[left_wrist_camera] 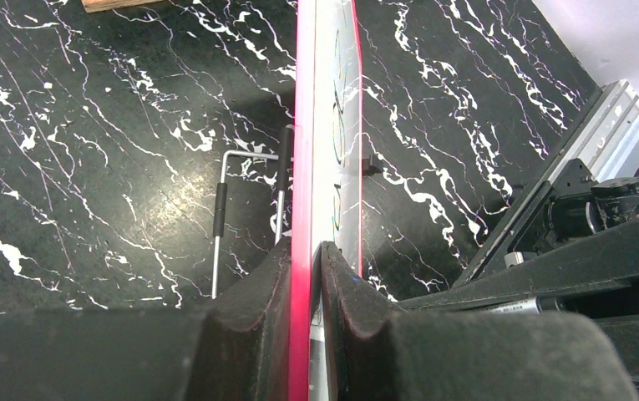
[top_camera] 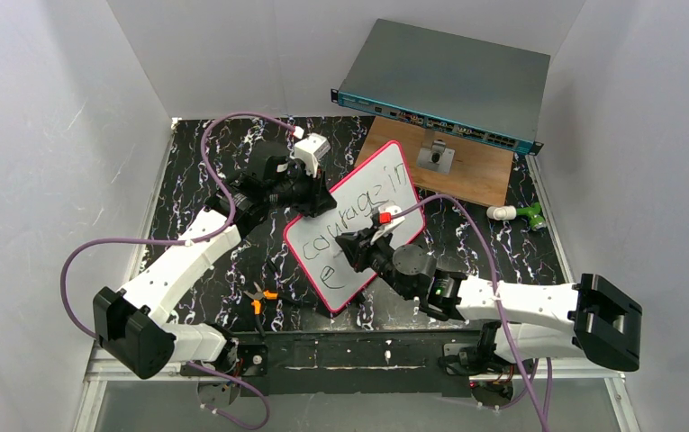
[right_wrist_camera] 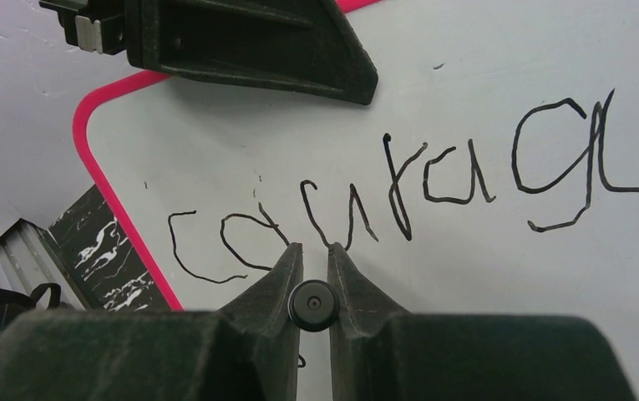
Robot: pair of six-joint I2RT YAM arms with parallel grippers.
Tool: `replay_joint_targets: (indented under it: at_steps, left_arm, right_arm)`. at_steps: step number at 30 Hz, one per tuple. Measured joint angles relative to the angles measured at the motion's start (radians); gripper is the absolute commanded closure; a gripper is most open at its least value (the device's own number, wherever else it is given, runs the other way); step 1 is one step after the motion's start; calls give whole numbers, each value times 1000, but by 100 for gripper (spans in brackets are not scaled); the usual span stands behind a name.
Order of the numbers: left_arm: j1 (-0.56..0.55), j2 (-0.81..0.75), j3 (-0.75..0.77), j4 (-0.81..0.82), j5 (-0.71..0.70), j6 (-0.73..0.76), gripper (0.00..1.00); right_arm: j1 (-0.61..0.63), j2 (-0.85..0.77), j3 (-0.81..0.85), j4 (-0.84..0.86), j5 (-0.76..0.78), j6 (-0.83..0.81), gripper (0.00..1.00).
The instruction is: Write a sentence on the whiteboard
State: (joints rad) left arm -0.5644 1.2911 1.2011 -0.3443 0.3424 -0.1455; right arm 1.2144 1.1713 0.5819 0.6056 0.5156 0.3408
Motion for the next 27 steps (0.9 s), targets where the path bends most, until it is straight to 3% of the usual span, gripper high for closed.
replay_joint_targets:
  at_steps: [27]
  left_arm:
    - [0,-3,0,-8,-2,12,100]
  right_arm:
    - [-3,31,-89,-7,-3,104,99]
